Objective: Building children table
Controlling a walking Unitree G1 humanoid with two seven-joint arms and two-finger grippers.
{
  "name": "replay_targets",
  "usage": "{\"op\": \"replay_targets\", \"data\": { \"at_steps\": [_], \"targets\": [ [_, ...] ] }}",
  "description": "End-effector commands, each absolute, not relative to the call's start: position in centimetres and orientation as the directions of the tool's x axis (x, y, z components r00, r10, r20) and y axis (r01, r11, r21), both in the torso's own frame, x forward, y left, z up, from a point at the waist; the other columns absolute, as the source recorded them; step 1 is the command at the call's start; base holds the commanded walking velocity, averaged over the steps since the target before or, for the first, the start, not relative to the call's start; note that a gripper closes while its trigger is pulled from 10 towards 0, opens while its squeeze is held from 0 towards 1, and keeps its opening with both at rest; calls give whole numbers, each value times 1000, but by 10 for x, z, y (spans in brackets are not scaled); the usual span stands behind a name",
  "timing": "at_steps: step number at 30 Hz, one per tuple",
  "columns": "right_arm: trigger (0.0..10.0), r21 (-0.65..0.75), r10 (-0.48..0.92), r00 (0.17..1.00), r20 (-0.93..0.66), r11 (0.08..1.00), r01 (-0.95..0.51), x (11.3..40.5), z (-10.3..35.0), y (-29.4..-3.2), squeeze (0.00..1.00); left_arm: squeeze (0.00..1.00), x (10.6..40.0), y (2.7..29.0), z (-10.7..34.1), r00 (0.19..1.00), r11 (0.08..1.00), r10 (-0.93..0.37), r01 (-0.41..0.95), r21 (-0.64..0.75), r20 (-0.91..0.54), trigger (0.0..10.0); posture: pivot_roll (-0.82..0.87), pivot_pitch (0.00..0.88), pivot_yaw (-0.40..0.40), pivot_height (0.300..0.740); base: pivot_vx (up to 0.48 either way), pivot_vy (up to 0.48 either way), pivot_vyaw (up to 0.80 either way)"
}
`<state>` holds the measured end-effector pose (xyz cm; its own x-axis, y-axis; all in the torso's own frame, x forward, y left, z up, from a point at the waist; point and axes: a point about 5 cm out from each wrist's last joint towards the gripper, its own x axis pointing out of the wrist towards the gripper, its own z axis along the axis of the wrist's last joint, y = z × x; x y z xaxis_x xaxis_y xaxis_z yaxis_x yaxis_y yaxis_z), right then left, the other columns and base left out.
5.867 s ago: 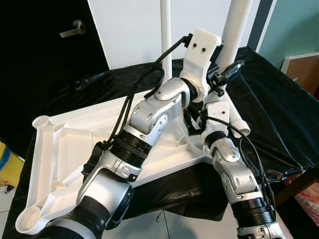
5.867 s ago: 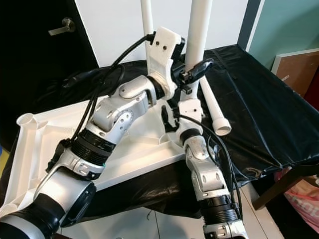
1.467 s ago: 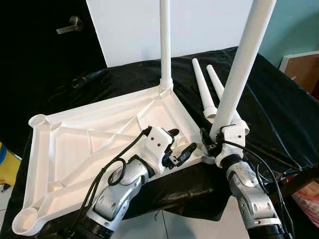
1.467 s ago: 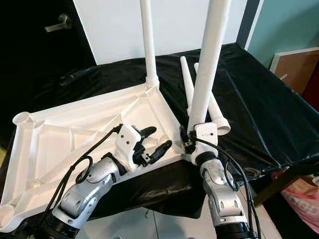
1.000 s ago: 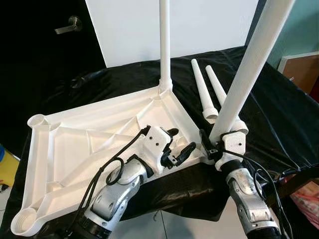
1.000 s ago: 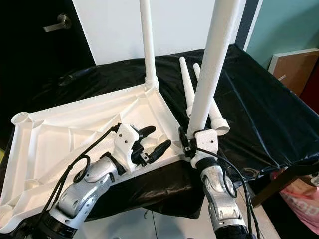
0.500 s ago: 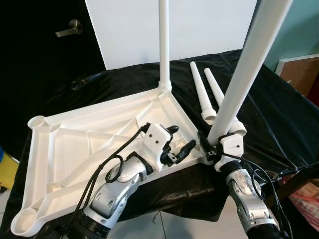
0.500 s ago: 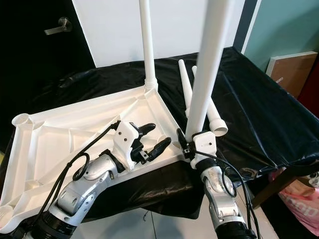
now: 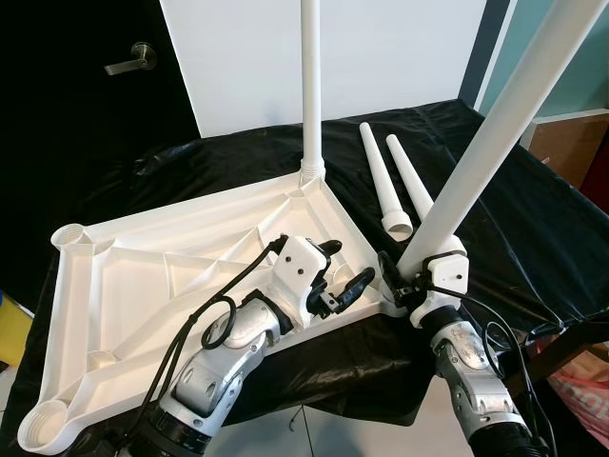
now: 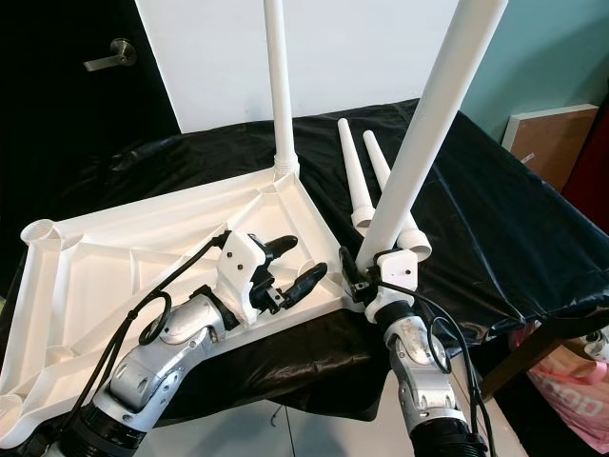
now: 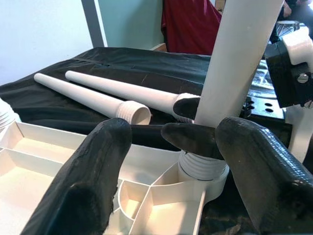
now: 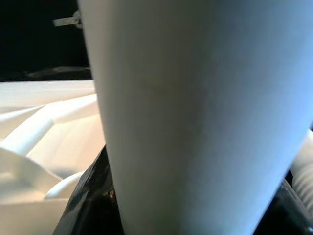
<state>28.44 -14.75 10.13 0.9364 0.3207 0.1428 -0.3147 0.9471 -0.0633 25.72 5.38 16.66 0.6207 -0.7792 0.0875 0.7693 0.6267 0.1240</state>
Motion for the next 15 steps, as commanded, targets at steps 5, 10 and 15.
{"op": "replay_targets", "data": {
  "at_steps": [5, 10, 15],
  "targets": [
    [10000, -43, 252, 951, -181, 964, -263, 292, 72, -155, 0, 0, 251, 49, 169, 507, 513, -859, 847, 138, 73, 10000, -158, 16, 40, 740, 0, 0, 0],
    [10000, -27, 260, 948, -184, 963, -269, 295, 79, -154, 0, 0, 250, 50, 169, 507, 512, -859, 847, 140, 73, 10000, -157, 20, 39, 740, 0, 0, 0],
    [10000, -25, 274, 940, -203, 958, -285, 295, 79, -152, 0, 0, 250, 50, 169, 508, 513, -858, 847, 140, 71, 10000, -155, 25, 38, 740, 0, 0, 0]
  ]
}}
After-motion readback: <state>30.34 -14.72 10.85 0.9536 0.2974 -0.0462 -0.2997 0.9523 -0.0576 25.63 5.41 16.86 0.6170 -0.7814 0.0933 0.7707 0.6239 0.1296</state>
